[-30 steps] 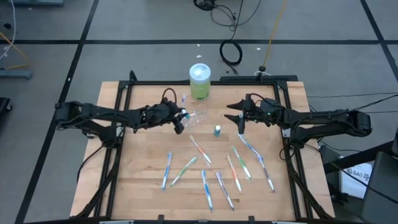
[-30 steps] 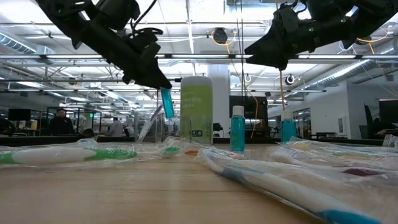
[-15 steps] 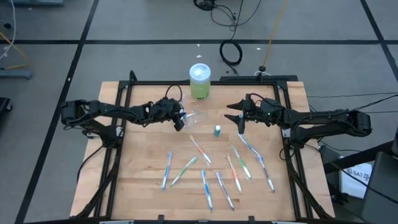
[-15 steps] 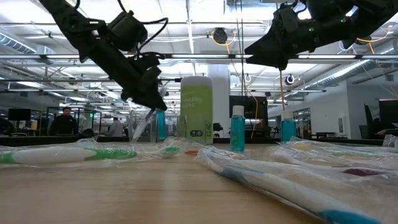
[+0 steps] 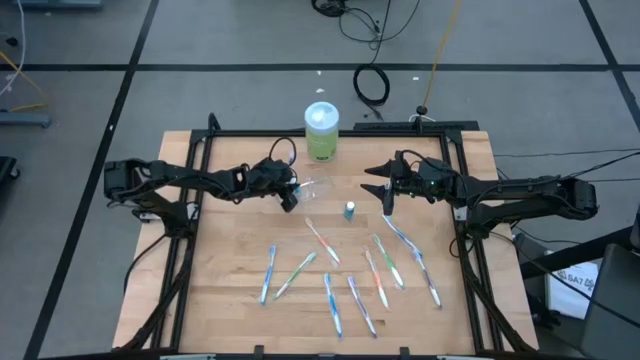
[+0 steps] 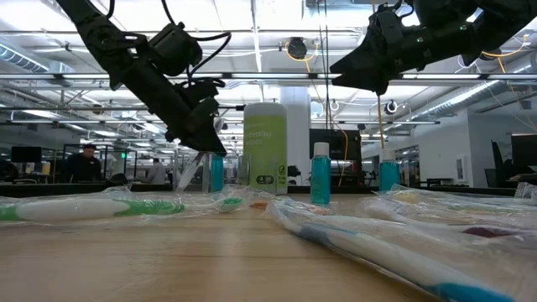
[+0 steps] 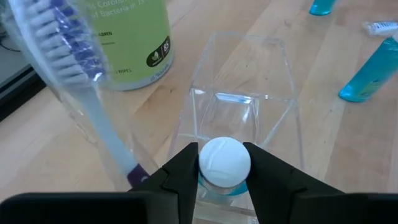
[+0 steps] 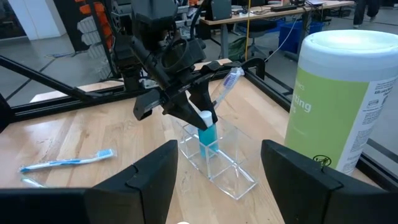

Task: Pick & Place toothbrushing station
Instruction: Put the bottom left mouthwash into the transparent organizer, then put the top blue toothbrush into the transparent organizer

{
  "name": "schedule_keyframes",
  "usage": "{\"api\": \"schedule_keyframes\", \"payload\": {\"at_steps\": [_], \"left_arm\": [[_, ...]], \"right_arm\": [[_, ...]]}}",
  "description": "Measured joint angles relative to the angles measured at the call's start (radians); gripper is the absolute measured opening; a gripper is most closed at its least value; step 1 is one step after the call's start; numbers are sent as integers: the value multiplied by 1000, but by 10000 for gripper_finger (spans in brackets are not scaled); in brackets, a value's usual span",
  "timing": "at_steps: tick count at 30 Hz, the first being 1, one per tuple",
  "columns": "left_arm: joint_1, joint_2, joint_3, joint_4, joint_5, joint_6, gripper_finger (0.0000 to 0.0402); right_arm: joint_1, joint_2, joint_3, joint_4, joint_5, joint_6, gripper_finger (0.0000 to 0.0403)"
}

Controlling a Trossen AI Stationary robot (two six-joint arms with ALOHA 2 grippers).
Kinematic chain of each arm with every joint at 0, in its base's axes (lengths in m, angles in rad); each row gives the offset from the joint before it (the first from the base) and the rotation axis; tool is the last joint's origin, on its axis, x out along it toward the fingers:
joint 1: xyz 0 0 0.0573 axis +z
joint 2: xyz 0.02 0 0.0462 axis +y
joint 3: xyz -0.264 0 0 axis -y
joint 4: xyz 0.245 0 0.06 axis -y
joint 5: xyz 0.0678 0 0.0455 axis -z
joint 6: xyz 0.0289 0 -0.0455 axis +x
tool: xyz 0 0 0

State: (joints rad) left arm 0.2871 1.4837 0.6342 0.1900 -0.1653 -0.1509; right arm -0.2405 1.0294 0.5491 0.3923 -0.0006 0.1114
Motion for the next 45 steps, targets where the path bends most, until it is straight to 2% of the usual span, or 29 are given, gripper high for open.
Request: {"api": "schedule_keyframes", "payload": {"at_steps": [10,18,21,24,26,32,36,42,45], "left_arm": [[-7,-27,-1,-18,1,-4,196],[-24,-178,-2,-59,0,42,229],[-44,-256,-2,-86,9,76,227],[-74,-330,-2,-103,61,92,221],[-96,-380,-2,-148,90,89,216],[-166,-514,-2,-325,86,12,203],[-220,-553,-2,-433,73,-46,194],[-309,-555,-2,-496,-13,-86,187],[-342,-555,-2,-495,-27,-88,187]], "right_arm": [[0,0,0,0,0,0,224],[0,0,0,-5,0,0,224],[0,0,0,-10,0,1,224],[2,0,0,-10,-1,17,224],[10,4,0,-8,0,28,224],[60,43,0,8,-1,33,224],[107,67,0,46,-1,50,224],[194,83,0,51,6,102,224],[261,86,0,50,78,137,224]]}}
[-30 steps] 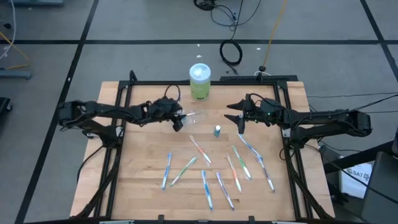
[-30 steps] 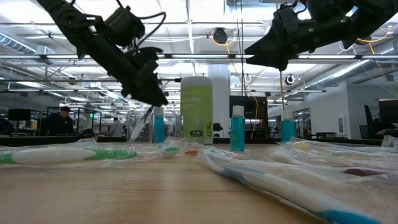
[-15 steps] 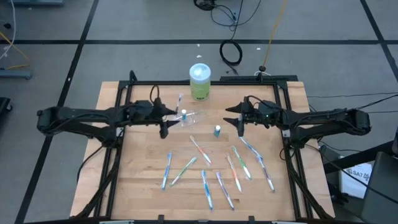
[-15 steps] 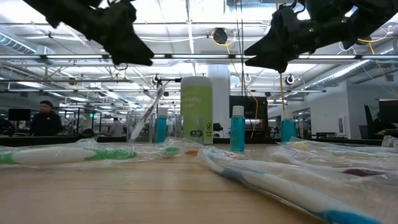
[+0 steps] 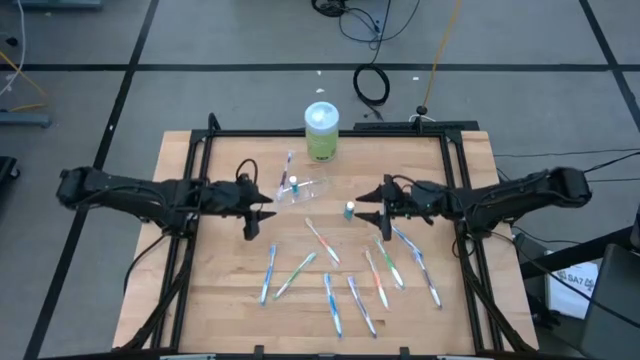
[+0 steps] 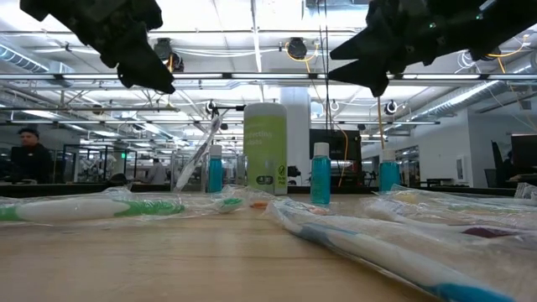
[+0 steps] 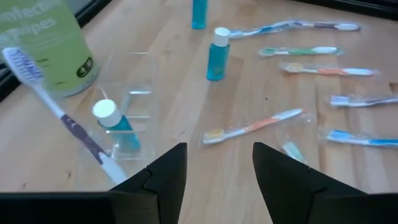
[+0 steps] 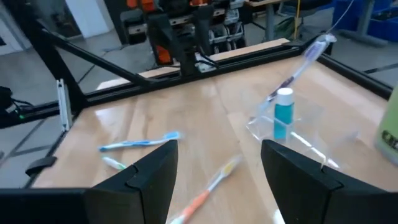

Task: Pick & Place toothbrushing station
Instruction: Put the top blue toothbrush into the transparent organizer

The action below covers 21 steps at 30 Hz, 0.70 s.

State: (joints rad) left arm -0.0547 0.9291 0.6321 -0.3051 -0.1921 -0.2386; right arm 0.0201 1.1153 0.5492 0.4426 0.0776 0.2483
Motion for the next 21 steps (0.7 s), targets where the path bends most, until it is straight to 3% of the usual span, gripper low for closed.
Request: {"api": "schedule_keyframes", "payload": {"at_steps": [4,9,13,21], "left_arm": [[-22,0,0,21,-1,20,186],[-24,0,0,26,-28,63,186],[-24,0,0,26,-114,79,186],[-24,0,0,30,-167,126,186]], "right_arm": [[85,1,23,-61,107,4,224],[157,20,191,-384,234,75,224],[177,63,295,-688,233,215,224],[156,118,296,-1162,234,526,224]]}}
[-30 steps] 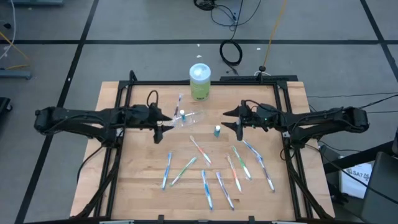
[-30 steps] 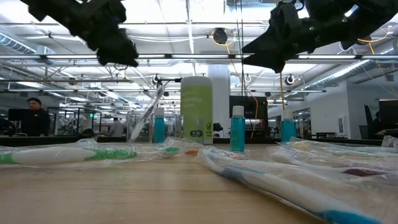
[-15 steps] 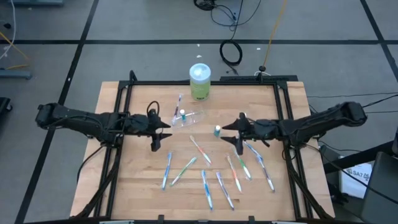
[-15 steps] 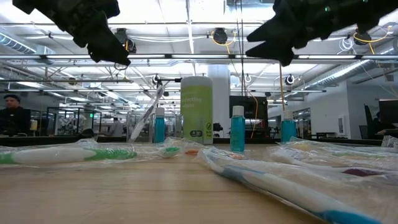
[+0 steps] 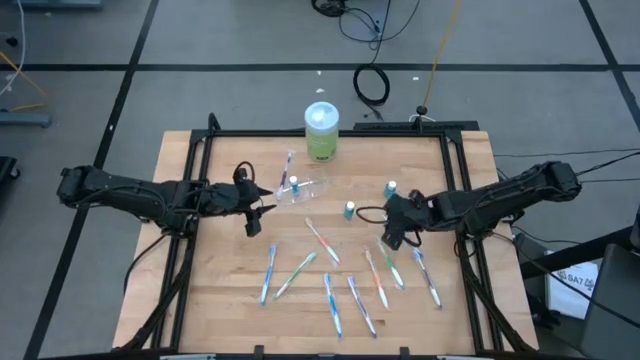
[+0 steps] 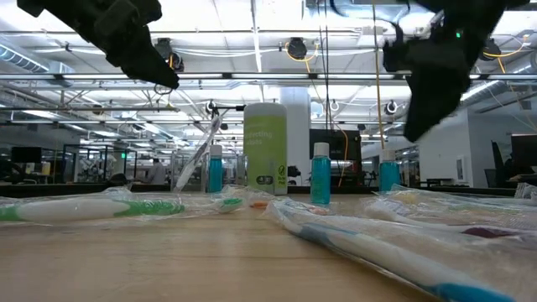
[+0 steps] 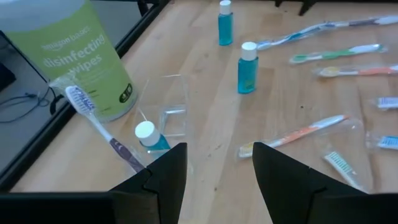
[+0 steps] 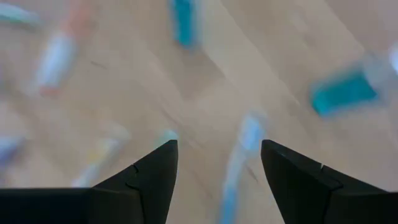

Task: Pick & Place toothbrushing station
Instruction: Put the top blue toothbrush into the transparent organizer

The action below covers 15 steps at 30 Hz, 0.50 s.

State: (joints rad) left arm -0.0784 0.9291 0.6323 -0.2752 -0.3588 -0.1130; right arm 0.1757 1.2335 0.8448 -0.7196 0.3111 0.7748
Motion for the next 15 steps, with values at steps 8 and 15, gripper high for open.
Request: {"api": "schedule_keyframes", "payload": {"at_steps": [8,15], "left_arm": [[0,0,0,0,0,-2,186],[-1,0,0,-1,46,-21,186]], "right_arm": [[-44,55,-161,138,-79,107,224],[-69,117,-216,205,-46,37,224]]}}
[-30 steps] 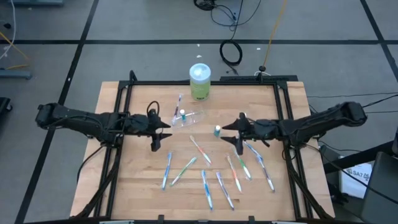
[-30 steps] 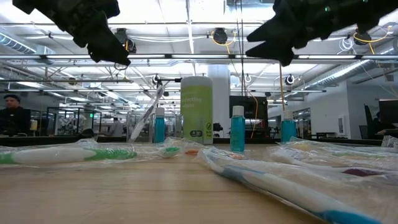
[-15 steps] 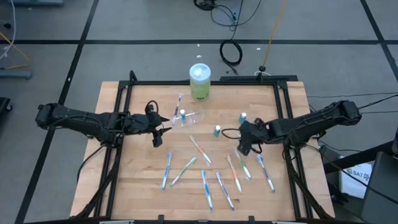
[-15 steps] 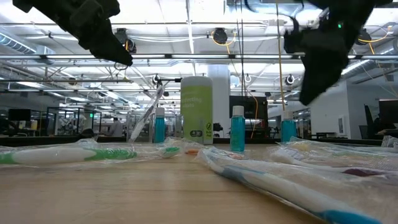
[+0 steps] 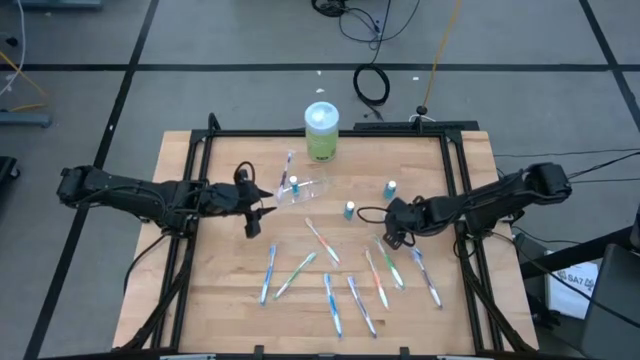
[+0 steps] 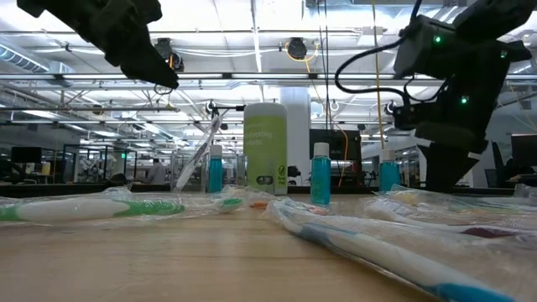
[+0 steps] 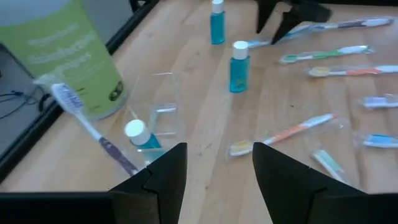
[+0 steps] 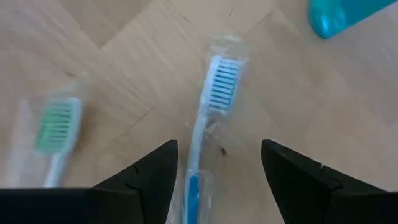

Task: Pick & Place toothbrushing station
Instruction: Put the top blue toothbrush into the transparent organizer

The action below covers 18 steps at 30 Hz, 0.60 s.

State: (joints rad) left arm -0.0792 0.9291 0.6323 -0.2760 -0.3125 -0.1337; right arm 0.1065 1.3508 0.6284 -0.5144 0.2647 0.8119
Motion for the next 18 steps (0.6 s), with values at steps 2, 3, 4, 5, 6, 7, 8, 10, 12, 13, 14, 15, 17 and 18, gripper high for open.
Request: {"api": "schedule_keyframes", "payload": {"at_steps": [2,3,4,5,6,7,8,10,12,13,14,15,17,18], "left_arm": [[0,0,0,0,20,-6,186],[0,0,0,0,24,-7,186],[-1,0,0,0,24,-6,186],[-1,0,0,0,24,-6,186],[0,0,0,0,24,-6,186],[0,0,0,0,24,-6,186],[0,0,0,0,24,-6,186],[0,0,0,0,24,-6,186],[0,0,0,0,24,-6,186],[0,0,0,0,24,-6,186],[0,0,0,-1,24,-6,186],[0,0,0,-1,25,-6,186],[0,0,0,-4,25,-6,186],[0,0,0,-5,25,-6,186]], "right_arm": [[-2,21,-5,31,-7,-26,223],[-2,31,-8,57,-6,-38,220],[-2,37,-13,86,-4,-45,217],[-2,43,-18,117,-6,-47,211],[-3,51,-23,139,-11,-46,204],[-5,56,-28,154,-11,-43,195],[-7,57,-31,161,-10,-38,183],[-8,57,-38,167,-10,-28,156],[-13,57,-43,168,-10,-23,126],[-15,57,-43,167,-11,-23,111],[-15,58,-43,167,-12,-23,97],[-15,58,-44,171,-12,-24,83],[-15,58,-44,185,-11,-35,57],[-15,55,-45,192,-13,-36,44]]}}
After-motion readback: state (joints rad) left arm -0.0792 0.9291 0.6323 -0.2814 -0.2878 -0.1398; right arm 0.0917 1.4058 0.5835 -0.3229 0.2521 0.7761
